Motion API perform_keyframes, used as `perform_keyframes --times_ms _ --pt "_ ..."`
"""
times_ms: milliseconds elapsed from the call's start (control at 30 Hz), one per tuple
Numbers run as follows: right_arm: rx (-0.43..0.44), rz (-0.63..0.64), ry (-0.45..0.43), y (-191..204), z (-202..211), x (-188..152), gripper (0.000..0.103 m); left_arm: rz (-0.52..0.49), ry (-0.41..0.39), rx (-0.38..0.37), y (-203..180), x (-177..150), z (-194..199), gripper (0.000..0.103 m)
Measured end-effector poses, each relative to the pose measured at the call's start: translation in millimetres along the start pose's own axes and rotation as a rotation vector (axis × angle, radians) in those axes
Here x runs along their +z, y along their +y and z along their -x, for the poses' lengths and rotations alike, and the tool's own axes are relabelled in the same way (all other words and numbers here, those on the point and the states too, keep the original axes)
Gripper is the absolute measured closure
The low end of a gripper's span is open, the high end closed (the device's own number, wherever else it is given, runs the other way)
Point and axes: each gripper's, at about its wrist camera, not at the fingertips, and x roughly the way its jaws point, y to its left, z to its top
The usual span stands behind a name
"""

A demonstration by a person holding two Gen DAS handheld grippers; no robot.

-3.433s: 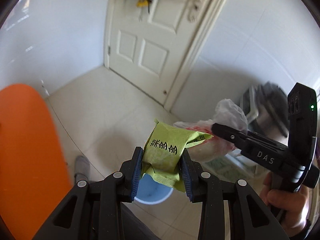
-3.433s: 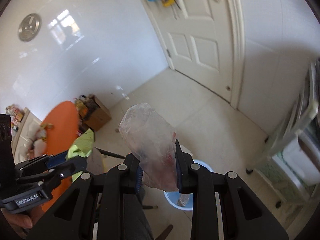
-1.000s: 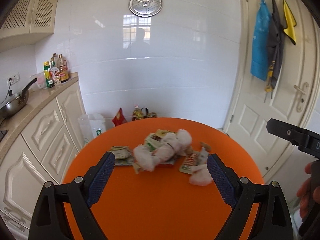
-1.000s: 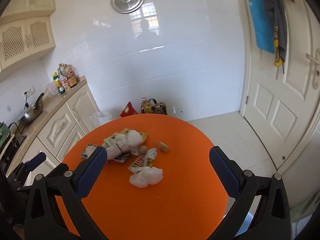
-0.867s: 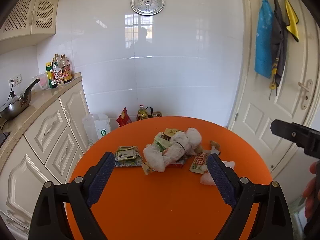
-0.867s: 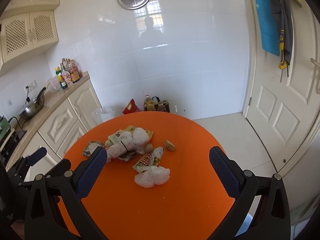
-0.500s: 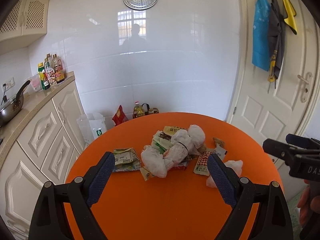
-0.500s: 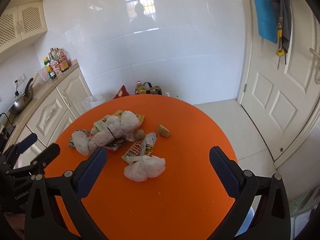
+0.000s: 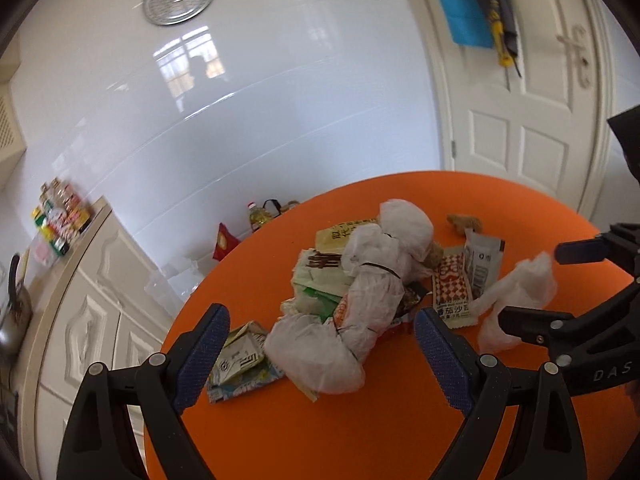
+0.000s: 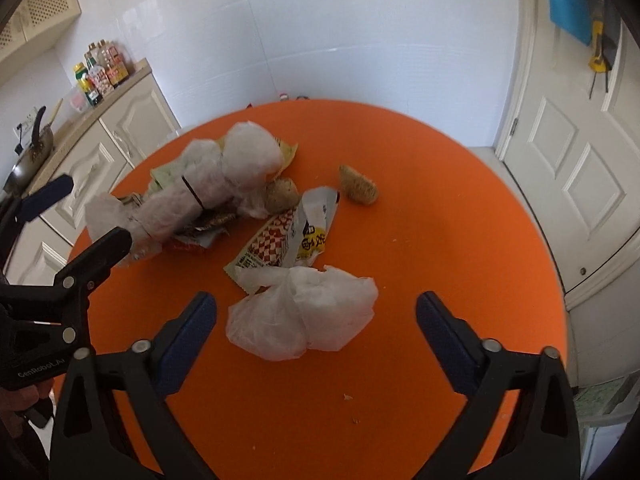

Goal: Collect trash
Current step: 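Grasp the string-tied white bag bundle with the left gripper while the right grasps a crumpled white bag, then carry both white bags in the grippers over the blue bucket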

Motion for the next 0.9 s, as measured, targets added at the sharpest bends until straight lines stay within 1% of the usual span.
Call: perform_keyframes --times_ms 33,67,167,200,233,267,300,367,400,433,467,533,700,900 --pt "0.006 0.004 0.013 0 -5 -1 0.019 -0.023 0.002 -0.003 -2 2 -9 0.012" --pt "0.014 0.004 0.025 -1 -10 -1 0.027 -0.036 0.002 -0.005 -4 3 -16 0.012" --pt "0.044 0.01 0.025 -4 -16 -3 0.035 -0.072 0.026 -0.018 -10 7 -42 0.013" --pt "0.052 0.016 0.023 -3 -15 -4 0.043 -0.076 0.036 -0.026 -11 8 -49 0.014" --pt "0.064 0.019 0.022 -4 -15 -4 0.045 -0.076 0.051 -0.038 -13 9 -58 0.021" --pt "0.066 0.022 0.019 -4 -14 -4 0.048 -0.064 0.071 -0.07 -13 10 -66 0.032" --pt "0.068 0.028 0.016 -5 -14 -5 0.05 -0.043 0.085 -0.103 -12 10 -71 0.036" --pt "0.087 0.027 0.017 -8 -12 -6 0.052 0.002 0.108 -0.152 -9 11 -78 0.054" --pt "0.094 0.022 0.015 -11 -11 -6 0.053 0.019 0.111 -0.166 -8 11 -79 0.058" --pt "0.1 0.017 0.014 -14 -9 -7 0.053 0.033 0.116 -0.188 -7 11 -81 0.071" --pt "0.111 0.013 0.013 -16 -7 -7 0.054 0.053 0.123 -0.208 -7 10 -82 0.075" --pt "0.125 0.01 0.009 -18 -3 -9 0.054 0.078 0.127 -0.207 -6 9 -85 0.076" --pt "0.144 -0.005 -0.006 -26 12 -14 0.055 0.213 0.127 -0.279 4 5 -84 0.076" --pt "0.16 -0.028 -0.017 -36 25 -25 0.055 0.281 0.109 -0.282 0 0 -70 0.077"
